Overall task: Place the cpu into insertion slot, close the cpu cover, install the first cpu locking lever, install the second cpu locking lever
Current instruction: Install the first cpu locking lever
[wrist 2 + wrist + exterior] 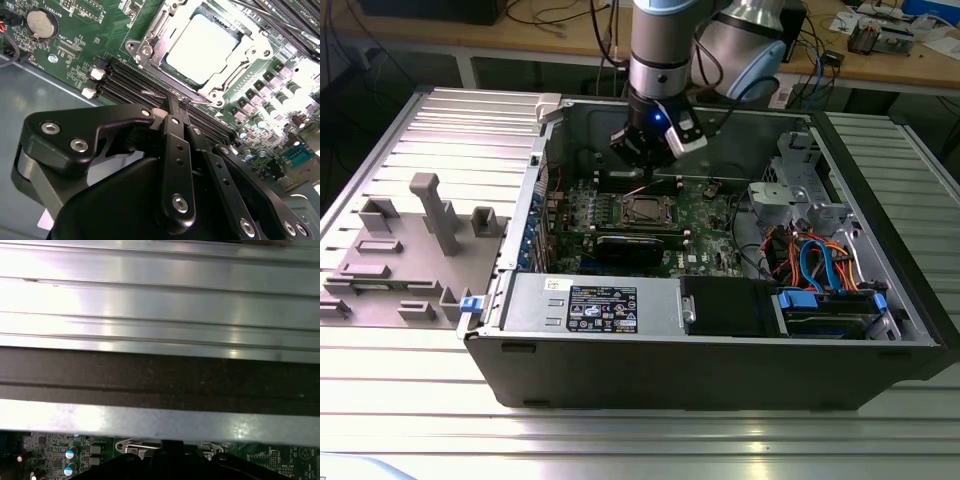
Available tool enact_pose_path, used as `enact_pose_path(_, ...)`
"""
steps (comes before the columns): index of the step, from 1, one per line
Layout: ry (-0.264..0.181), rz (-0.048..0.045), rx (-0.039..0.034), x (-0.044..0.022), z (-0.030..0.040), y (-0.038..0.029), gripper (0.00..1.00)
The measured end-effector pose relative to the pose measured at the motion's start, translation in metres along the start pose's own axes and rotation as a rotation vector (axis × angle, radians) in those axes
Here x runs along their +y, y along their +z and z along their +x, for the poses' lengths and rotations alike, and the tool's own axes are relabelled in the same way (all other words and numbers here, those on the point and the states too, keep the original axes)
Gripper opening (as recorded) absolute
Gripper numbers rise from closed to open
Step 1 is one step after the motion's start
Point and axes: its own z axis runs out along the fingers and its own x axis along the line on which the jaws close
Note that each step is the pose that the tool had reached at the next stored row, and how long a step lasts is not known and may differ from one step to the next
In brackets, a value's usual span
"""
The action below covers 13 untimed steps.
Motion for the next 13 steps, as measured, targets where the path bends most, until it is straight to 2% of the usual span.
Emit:
enact_pose_path(10,0.0,-0.0007,0.0011,-0.0007,-0.0066,0.0044,0.11)
enact_pose_path(13,0.003,-0.0039,0.0013,-0.0012,-0.0082,0.005,0.11)
